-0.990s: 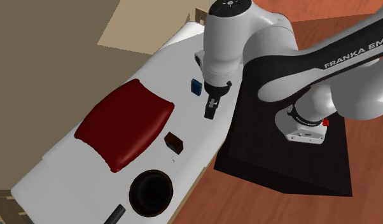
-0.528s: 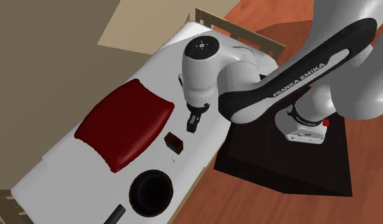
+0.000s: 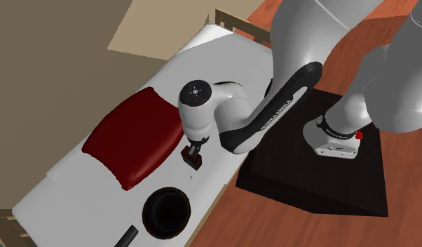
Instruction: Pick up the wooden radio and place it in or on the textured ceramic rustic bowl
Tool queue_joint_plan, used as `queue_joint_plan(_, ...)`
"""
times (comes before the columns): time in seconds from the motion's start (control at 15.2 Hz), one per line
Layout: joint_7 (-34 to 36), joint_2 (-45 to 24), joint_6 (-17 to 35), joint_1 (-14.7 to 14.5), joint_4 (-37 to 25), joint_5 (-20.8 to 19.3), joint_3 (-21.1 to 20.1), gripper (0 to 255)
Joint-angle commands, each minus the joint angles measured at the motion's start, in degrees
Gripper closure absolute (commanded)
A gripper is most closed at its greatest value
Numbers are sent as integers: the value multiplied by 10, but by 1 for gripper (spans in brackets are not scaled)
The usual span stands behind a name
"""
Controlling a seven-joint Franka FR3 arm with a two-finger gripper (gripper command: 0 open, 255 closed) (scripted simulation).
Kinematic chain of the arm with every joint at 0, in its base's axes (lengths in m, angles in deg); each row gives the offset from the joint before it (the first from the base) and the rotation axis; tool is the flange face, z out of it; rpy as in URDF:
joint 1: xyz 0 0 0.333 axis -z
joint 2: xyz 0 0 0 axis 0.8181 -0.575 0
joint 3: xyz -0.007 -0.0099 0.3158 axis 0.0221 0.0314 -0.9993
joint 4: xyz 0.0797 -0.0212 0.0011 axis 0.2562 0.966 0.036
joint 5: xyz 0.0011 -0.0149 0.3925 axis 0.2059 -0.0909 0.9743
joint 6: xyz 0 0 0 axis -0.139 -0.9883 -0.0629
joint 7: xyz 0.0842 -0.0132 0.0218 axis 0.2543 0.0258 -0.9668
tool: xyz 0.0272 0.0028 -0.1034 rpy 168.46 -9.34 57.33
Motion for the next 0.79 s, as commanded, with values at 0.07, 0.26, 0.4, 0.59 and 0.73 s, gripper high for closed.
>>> queue_joint_plan(0.07, 41, -69, 18, -31, -57, -43, 27, 0)
queue_joint_plan(0.26, 58, -106, 31, -49, -85, -59, 43, 0)
queue_joint_plan(0.4, 62, -122, 41, -55, -90, -66, 50, 0)
queue_joint_plan(0.59, 69, -145, 56, -63, -98, -75, 60, 0)
queue_joint_plan(0.73, 73, -157, 63, -67, -103, -79, 66, 0)
